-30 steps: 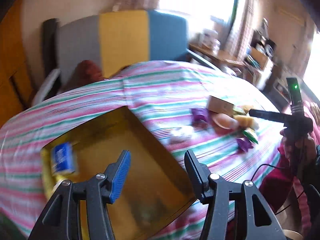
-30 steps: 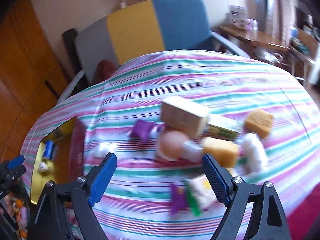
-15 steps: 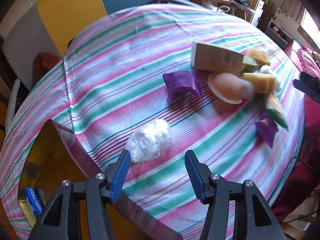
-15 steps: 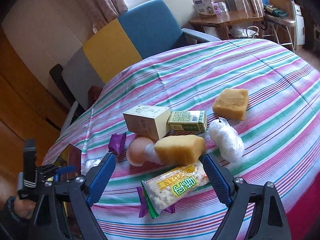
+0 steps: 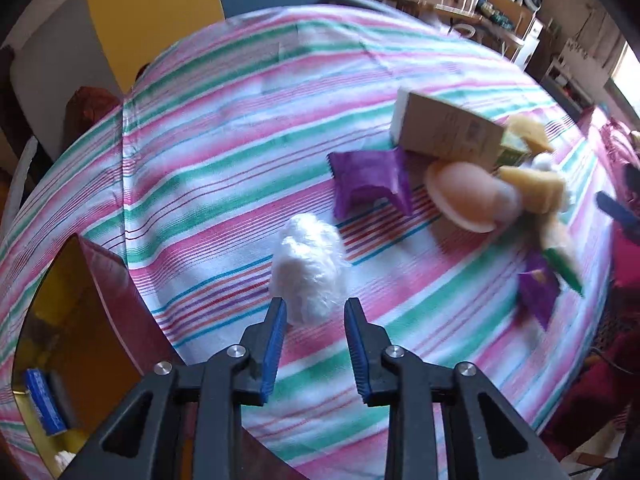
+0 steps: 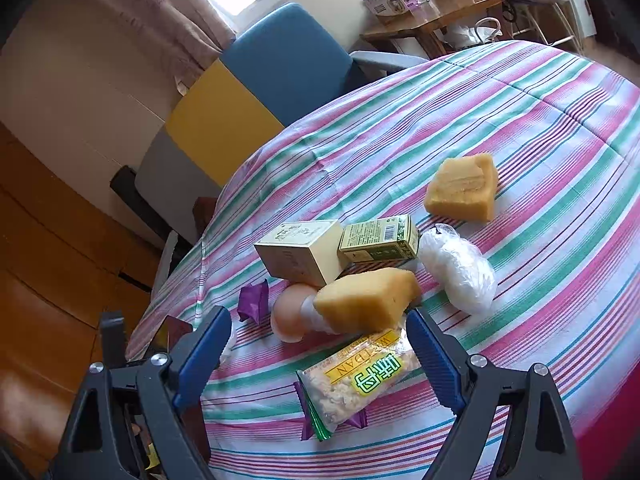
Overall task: Organize objects
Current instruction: 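Move the left tool to the plastic-wrapped white ball and grasp it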
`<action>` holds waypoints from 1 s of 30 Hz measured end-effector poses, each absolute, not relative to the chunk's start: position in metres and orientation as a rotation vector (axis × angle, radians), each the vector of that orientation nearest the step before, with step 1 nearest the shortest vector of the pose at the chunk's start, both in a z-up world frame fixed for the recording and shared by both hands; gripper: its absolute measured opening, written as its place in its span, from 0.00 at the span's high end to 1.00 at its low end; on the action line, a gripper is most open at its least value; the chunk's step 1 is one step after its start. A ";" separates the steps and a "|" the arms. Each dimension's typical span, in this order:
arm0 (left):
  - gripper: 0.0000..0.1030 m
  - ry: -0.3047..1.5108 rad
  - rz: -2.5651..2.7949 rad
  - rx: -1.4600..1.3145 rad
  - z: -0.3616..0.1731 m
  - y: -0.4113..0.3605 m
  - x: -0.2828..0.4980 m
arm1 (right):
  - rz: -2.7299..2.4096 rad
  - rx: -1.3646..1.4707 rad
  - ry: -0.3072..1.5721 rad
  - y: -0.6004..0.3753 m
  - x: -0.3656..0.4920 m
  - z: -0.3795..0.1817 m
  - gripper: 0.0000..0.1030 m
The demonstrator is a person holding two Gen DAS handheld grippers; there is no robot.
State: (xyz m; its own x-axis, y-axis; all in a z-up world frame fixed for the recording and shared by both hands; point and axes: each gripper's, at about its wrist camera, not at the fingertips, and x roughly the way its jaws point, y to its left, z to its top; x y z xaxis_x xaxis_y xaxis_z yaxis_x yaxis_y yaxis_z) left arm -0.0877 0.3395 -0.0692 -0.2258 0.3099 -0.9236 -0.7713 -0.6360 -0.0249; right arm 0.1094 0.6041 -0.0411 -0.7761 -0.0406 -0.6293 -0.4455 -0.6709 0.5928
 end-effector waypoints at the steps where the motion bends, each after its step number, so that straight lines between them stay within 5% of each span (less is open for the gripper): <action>1: 0.73 0.559 1.931 -1.293 -0.065 0.335 -0.084 | 2.510 -0.936 1.124 0.603 0.107 -0.042 0.13; 10: 0.75 0.463 1.865 -1.249 -0.050 0.323 -0.062 | 2.439 -1.093 1.099 0.599 0.095 -0.058 0.13; 14: 0.57 0.494 1.903 -1.237 -0.046 0.325 -0.069 | 2.431 -1.073 1.112 0.600 0.099 -0.057 0.13; 18: 0.54 0.508 1.912 -1.298 -0.048 0.334 -0.095 | 2.438 -1.054 1.125 0.601 0.100 -0.055 0.13; 23: 0.28 0.521 1.890 -1.358 -0.064 0.355 -0.113 | 2.453 -1.031 1.149 0.602 0.102 -0.054 0.13; 27: 0.30 0.520 1.878 -1.402 -0.081 0.371 -0.123 | 2.461 -1.019 1.167 0.603 0.103 -0.053 0.13; 28: 0.41 0.520 1.878 -1.414 -0.085 0.374 -0.125 | 2.460 -1.018 1.170 0.603 0.103 -0.053 0.13; 29: 0.64 0.517 1.878 -1.430 -0.089 0.376 -0.126 | 2.459 -1.017 1.173 0.603 0.103 -0.053 0.13; 30: 0.68 0.518 1.888 -1.446 -0.093 0.377 -0.127 | 2.458 -1.017 1.175 0.604 0.103 -0.054 0.13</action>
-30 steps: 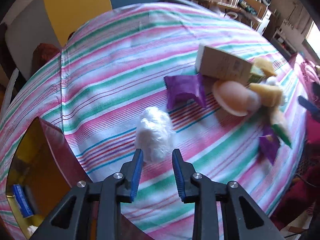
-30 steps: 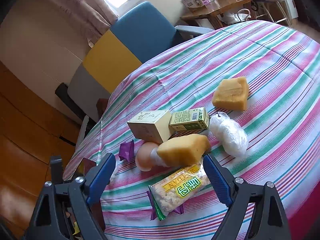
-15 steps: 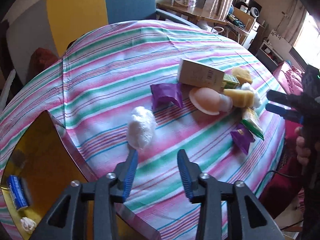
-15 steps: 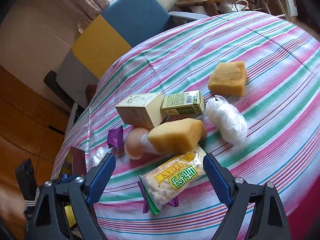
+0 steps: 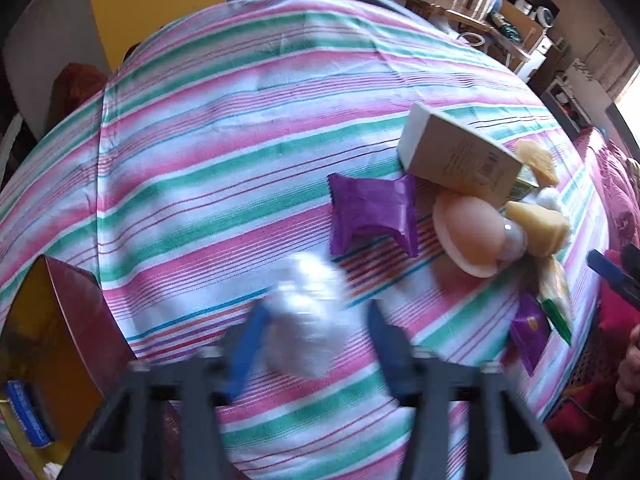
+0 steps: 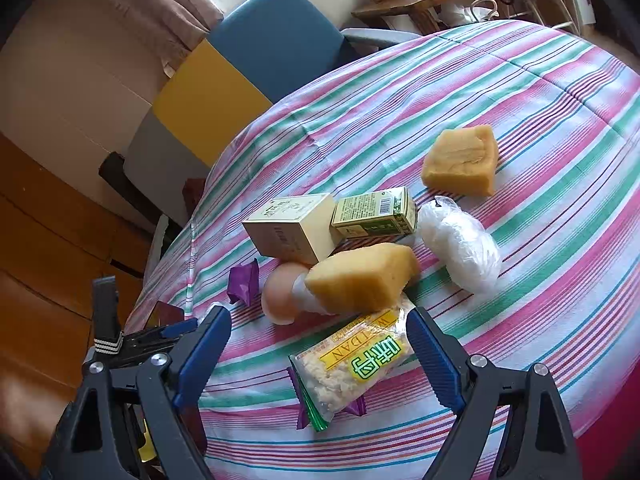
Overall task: Organize objects
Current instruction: 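Move the left tool to the plastic-wrapped white ball and grasp it, then carry the wrapped ball into the tray with left tool while right tool grasps WEIDAN bag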
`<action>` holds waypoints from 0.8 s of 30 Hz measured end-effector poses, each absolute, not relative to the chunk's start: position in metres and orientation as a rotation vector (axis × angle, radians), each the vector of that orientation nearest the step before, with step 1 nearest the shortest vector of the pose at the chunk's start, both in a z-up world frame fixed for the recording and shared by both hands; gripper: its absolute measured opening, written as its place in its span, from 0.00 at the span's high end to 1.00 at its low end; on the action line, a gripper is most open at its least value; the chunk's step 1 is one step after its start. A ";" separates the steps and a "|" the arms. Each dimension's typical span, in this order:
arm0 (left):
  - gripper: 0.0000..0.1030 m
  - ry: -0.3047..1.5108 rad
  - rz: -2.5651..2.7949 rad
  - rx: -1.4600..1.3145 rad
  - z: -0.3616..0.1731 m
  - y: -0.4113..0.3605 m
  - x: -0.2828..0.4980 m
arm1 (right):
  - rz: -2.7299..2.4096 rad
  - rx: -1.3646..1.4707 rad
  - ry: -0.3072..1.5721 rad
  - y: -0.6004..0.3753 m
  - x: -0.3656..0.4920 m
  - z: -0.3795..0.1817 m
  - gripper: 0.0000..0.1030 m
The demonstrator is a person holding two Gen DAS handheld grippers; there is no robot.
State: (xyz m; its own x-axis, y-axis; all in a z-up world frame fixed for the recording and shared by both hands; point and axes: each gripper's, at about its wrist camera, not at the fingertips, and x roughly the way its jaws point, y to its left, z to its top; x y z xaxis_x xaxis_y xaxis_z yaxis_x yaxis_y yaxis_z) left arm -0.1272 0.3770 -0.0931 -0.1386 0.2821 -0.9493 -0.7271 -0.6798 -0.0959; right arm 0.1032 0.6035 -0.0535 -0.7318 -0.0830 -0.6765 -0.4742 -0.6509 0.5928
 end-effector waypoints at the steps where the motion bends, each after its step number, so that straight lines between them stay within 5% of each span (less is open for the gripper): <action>1: 0.67 0.497 1.895 -1.447 -0.095 0.376 -0.127 | 2.457 -1.018 1.175 0.604 0.103 -0.054 0.13; 24: 0.68 0.179 1.938 -1.152 0.002 0.259 -0.027 | 2.088 -1.293 1.233 0.592 0.076 -0.097 0.15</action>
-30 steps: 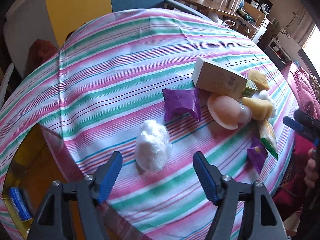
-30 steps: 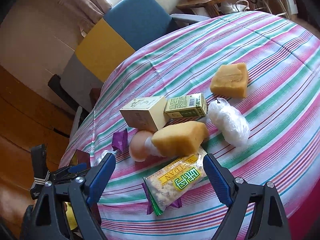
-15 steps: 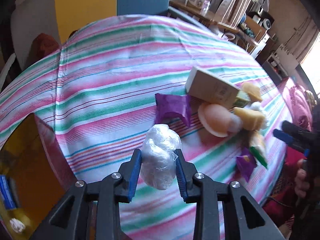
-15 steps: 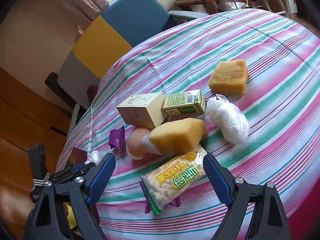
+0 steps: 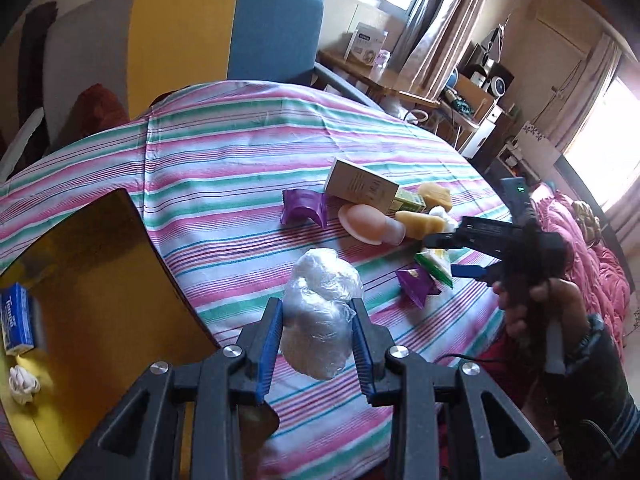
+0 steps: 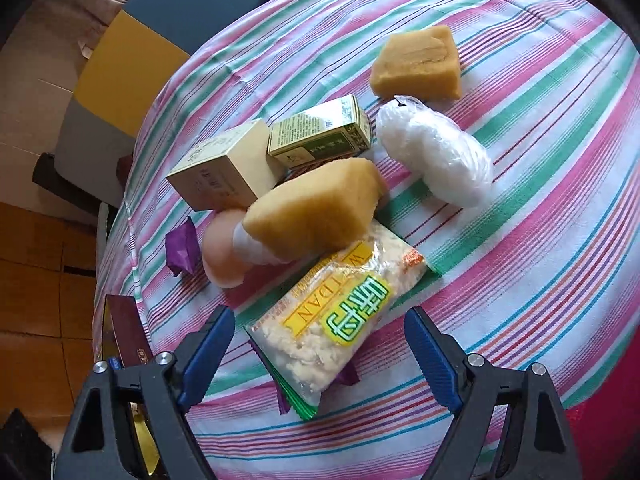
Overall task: Organize objects
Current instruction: 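Carry the wrapped ball into the tray with left tool while right tool grasps WEIDAN bag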
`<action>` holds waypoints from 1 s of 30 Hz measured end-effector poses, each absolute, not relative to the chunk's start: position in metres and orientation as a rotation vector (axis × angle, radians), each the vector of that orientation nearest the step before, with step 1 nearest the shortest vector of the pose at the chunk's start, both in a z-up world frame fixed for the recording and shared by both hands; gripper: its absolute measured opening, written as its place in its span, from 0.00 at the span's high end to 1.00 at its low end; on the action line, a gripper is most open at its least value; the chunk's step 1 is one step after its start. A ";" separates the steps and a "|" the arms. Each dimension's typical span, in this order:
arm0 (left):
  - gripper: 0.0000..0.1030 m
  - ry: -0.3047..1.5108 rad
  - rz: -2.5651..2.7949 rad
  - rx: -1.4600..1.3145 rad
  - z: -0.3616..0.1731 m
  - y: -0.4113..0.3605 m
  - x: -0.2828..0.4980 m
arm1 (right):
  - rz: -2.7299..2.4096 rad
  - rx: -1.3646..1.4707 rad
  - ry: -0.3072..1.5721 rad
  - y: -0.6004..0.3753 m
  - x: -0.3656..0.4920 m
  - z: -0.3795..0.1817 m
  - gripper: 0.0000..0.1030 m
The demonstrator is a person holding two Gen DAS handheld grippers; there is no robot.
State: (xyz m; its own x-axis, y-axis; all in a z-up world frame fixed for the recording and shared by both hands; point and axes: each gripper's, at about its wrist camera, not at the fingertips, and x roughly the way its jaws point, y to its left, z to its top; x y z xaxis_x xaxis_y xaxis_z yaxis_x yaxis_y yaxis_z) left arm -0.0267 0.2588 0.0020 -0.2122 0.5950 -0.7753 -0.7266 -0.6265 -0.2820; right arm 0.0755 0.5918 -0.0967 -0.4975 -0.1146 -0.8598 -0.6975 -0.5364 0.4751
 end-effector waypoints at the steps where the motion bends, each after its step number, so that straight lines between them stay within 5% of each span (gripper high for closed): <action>1: 0.68 0.169 1.938 -1.147 0.005 0.255 -0.025 | 2.079 -1.307 1.206 0.591 0.070 -0.097 0.15; 10: 0.68 0.107 1.972 -1.108 0.014 0.214 -0.016 | 1.999 -1.474 0.947 0.595 0.058 -0.100 0.54; 30: 0.68 -0.161 2.397 -1.383 -0.015 0.026 -0.047 | 2.017 -1.586 0.624 0.586 0.063 -0.107 0.53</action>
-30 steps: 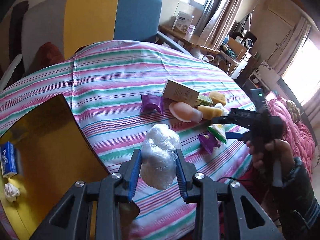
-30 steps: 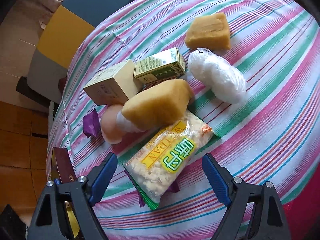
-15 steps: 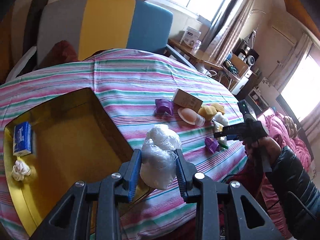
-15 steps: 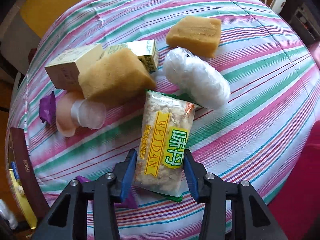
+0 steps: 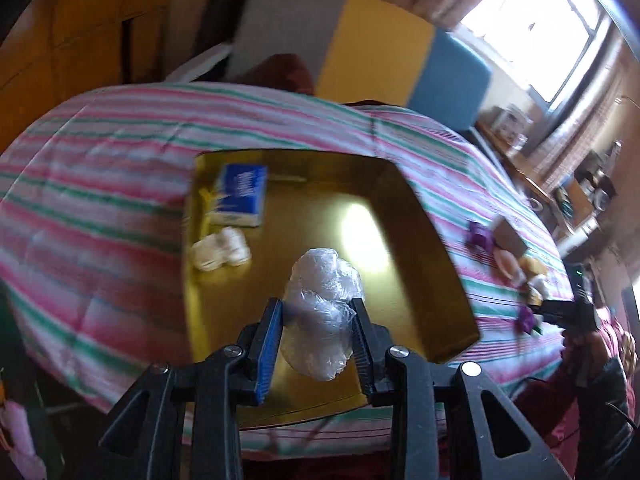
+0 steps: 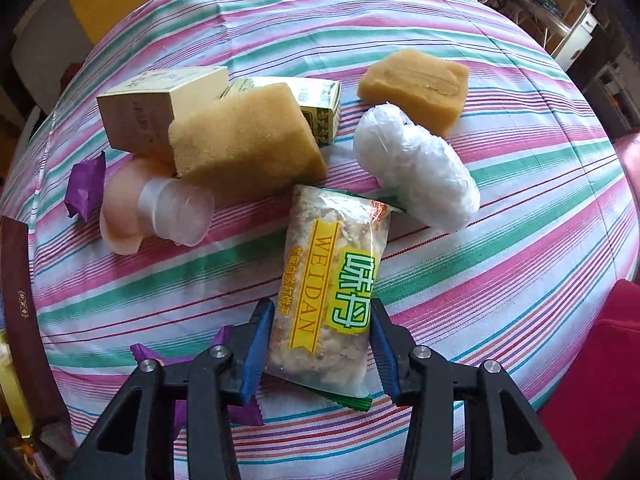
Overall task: Organize objects
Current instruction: 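Carry the wrapped ball into the tray with left tool while right tool grasps WEIDAN bag, then carry the WEIDAN snack bag into the gold tray and release it with the right tool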
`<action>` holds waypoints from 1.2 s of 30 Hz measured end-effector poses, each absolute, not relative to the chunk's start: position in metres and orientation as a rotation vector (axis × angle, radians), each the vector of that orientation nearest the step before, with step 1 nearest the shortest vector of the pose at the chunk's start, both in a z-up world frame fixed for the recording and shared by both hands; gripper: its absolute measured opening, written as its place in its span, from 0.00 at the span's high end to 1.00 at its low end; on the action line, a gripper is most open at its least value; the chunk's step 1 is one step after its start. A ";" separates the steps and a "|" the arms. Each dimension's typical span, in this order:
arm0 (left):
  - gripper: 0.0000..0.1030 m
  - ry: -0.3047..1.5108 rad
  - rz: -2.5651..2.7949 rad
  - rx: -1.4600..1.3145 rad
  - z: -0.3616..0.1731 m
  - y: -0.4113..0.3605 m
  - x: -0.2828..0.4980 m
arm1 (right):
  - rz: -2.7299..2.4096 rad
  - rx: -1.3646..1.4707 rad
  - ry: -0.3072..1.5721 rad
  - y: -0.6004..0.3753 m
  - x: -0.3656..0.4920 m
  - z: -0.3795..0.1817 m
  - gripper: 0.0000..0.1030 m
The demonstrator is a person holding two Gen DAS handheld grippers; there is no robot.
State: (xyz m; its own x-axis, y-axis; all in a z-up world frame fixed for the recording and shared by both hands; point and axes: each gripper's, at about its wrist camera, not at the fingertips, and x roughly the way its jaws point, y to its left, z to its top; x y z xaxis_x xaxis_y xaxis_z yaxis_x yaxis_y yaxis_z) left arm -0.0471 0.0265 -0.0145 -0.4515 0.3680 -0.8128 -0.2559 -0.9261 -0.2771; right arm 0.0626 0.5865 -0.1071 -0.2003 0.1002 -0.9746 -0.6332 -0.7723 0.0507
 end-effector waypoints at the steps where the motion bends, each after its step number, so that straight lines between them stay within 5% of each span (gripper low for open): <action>1: 0.68 -0.163 2.408 -1.406 -0.020 0.022 -0.050 | 2.021 -1.586 0.623 0.586 0.063 -0.107 0.53; 16: 0.67 0.003 2.477 -1.592 -0.080 0.035 -0.094 | 2.030 -1.583 0.623 0.588 0.072 -0.100 0.53; 24: 0.55 0.086 2.540 -1.543 -0.070 0.032 -0.093 | 2.031 -1.593 0.594 0.588 0.076 -0.095 0.54; 36: 0.55 -0.138 2.635 -1.361 -0.028 -0.003 -0.070 | 2.141 -1.508 0.638 0.575 0.107 -0.052 0.56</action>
